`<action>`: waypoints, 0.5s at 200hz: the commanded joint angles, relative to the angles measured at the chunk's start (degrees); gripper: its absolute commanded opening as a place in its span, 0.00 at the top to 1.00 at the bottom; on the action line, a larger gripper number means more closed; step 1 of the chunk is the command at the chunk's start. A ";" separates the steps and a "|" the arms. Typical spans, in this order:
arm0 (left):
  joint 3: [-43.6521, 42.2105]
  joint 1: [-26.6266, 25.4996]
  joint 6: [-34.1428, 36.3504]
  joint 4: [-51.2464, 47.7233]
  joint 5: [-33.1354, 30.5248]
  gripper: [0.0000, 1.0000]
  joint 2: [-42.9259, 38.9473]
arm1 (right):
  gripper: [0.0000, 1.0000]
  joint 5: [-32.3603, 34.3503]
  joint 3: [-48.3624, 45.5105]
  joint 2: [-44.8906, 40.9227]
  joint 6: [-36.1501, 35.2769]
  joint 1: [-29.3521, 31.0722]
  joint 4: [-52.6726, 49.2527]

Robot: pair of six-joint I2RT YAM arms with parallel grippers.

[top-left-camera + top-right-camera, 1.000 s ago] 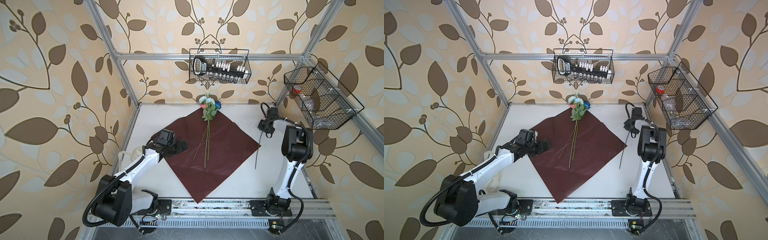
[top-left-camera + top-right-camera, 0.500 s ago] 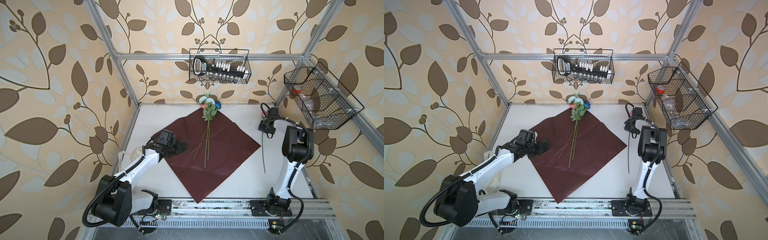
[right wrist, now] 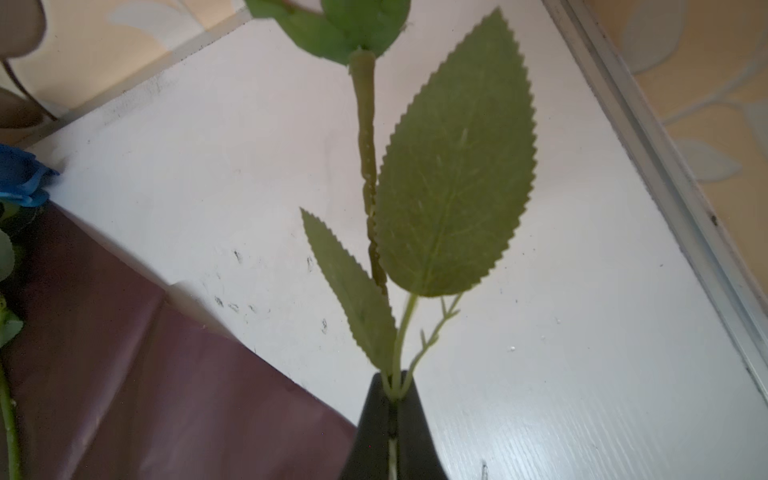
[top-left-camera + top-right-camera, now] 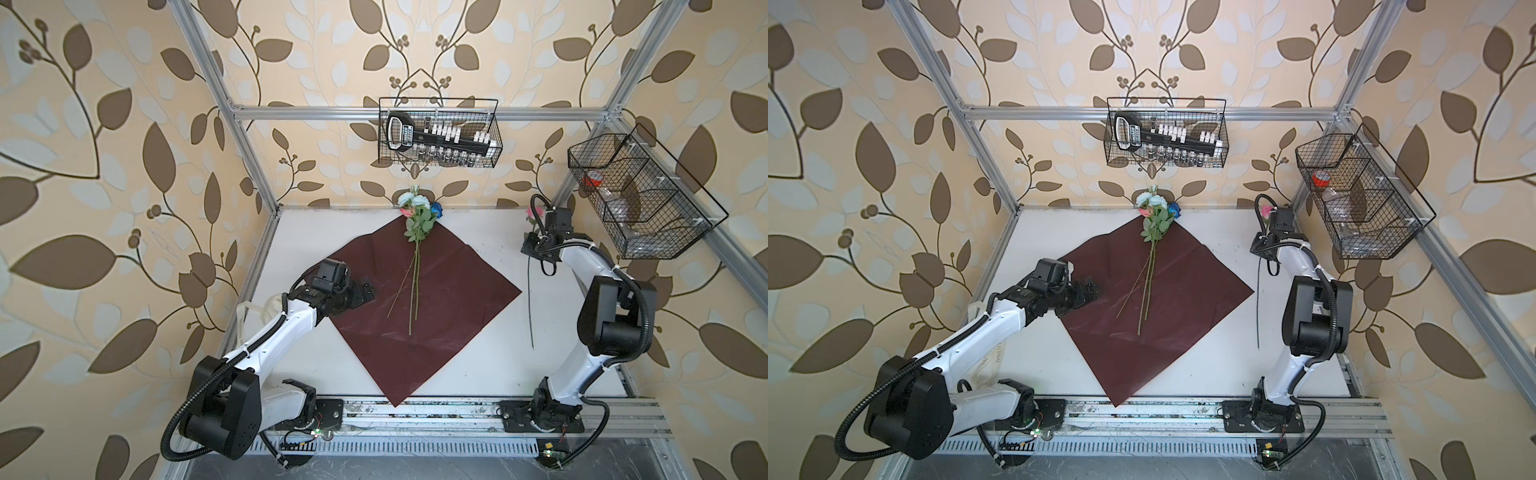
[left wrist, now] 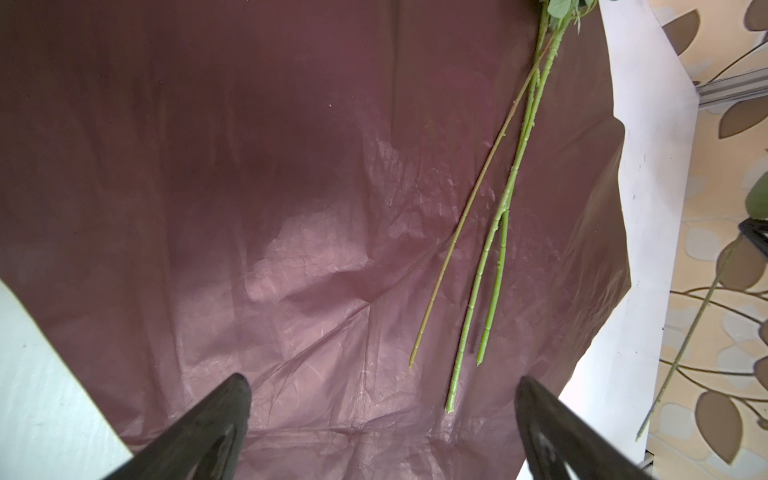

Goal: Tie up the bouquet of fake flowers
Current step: 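Carry the pink rose onto the bunch on the sheet with right gripper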

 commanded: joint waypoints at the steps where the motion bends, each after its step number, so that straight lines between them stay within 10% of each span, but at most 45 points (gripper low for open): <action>1: 0.16 0.36 -0.85 0.78 -1.07 0.01 -1.03 | 1.00 -2.53 -2.22 -2.47 -0.41 0.90 -0.96; 100: -0.29 0.36 -0.63 0.57 -0.80 0.01 -0.74 | 1.00 -14.98 -0.22 -5.14 17.12 20.39 11.57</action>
